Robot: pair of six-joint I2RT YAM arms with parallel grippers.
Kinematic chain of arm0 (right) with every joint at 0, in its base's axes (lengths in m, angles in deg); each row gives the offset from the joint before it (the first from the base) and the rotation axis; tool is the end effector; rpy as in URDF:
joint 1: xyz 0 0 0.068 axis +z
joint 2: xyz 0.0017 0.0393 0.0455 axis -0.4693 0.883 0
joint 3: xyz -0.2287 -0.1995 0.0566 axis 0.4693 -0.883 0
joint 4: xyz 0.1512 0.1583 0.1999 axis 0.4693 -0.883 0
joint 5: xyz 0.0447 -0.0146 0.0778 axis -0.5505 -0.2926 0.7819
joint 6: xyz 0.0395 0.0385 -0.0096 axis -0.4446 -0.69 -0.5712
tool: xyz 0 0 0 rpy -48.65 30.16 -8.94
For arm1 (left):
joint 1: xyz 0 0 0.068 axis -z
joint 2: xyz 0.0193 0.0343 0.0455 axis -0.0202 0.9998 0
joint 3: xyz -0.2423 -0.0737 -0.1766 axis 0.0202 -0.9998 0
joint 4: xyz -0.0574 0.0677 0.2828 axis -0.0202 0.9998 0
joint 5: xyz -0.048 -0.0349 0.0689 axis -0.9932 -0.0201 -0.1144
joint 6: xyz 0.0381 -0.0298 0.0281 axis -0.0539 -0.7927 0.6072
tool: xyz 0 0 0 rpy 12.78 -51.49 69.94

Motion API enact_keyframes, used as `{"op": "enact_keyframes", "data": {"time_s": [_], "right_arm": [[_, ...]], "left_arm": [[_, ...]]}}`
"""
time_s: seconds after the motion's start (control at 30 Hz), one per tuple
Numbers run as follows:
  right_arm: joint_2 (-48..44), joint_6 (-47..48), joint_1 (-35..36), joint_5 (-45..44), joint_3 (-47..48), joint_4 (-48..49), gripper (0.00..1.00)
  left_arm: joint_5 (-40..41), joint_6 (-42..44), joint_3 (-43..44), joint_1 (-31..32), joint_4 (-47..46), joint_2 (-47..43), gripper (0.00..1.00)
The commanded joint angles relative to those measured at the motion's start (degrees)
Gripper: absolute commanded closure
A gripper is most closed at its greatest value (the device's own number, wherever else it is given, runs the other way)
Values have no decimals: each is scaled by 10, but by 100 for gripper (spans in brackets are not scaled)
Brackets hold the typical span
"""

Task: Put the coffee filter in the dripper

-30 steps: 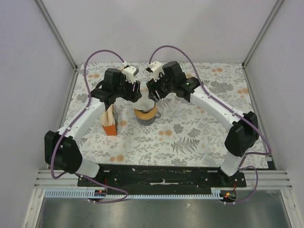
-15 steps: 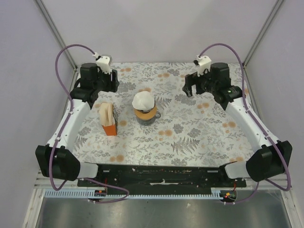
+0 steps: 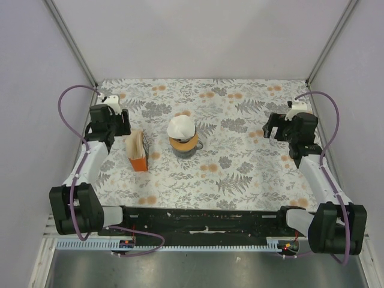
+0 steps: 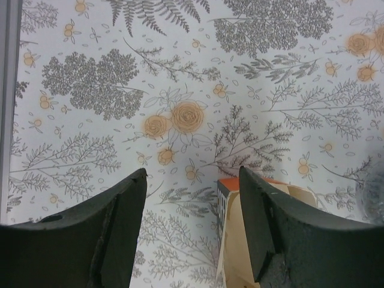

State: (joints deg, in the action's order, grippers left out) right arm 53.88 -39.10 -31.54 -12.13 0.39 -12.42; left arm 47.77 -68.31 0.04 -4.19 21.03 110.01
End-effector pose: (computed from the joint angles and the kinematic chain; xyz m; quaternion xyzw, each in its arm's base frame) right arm 0.2751 -0.0094 0.2861 0.0082 0.8515 0.0900 0.5166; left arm 0.3141 0.0264 0.2954 0.0037 0.8842 0.0006 0.4671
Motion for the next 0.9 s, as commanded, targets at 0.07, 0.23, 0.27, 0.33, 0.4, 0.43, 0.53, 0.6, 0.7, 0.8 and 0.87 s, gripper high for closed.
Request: {"op": "enact_keyframes", "data": {"time_s": [0.07,0.23,0.27,0.33,0.4,0.43,0.53,0.6,0.7,0.8,0.87], "right_arm": [[15,-41,-1,-94,-32,87,2],[7,-40,-1,-104,-79,142,2],[1,-41,-1,-110,-89,156,2],[-9,-38,-1,-124,-111,186,2],[-19,-34,-1,-130,-133,215,2],[-24,-33,-1,-133,-142,228,2],[-33,-33,-1,-155,-167,260,2],[-36,-26,-1,-165,-181,281,2],[-43,-26,-1,-177,-194,301,2],[-47,-25,-2,-184,-209,323,2],[-47,-26,-2,-185,-213,332,2]], "left_arm": [[15,-23,-83,-3,-168,-42,31],[24,-27,-156,-3,-259,-51,30],[25,-29,-161,-3,-265,-48,30],[25,-28,-174,-4,-279,-44,30],[27,-28,-189,-3,-298,-39,30],[27,-43,-195,-3,-310,-39,30],[24,-50,-210,-3,-326,-30,30],[22,-54,-214,-3,-336,-26,30],[21,-54,-217,-2,-341,-29,30],[17,-56,-218,-2,-341,-31,30],[13,-56,-218,-3,-340,-32,30]]}}
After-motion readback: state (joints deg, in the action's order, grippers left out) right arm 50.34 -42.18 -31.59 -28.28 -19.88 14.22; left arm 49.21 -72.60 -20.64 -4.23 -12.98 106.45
